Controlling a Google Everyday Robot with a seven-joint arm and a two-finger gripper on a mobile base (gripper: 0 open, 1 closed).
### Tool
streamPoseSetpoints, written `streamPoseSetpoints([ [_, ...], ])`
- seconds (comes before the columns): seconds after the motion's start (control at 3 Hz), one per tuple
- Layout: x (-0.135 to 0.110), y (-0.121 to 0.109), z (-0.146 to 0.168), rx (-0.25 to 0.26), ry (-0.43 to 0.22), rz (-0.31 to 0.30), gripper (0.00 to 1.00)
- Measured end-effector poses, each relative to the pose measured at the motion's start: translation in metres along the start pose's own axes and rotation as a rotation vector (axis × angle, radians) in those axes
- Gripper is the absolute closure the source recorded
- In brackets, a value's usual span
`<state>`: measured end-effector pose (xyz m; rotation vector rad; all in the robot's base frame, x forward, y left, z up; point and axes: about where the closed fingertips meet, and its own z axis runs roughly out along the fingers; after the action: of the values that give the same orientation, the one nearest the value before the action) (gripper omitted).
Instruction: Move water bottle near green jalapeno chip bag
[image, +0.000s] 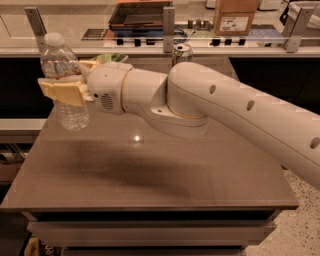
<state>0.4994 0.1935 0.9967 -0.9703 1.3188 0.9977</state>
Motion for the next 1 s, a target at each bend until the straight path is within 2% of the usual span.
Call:
streamPoseSetpoints([
  [0.33,-0.003,-0.01,0.005,0.021,0.015,-0.019,1.0],
  [1.0,-0.024,-0.066,0.021,0.08,0.061,-0.083,1.0],
])
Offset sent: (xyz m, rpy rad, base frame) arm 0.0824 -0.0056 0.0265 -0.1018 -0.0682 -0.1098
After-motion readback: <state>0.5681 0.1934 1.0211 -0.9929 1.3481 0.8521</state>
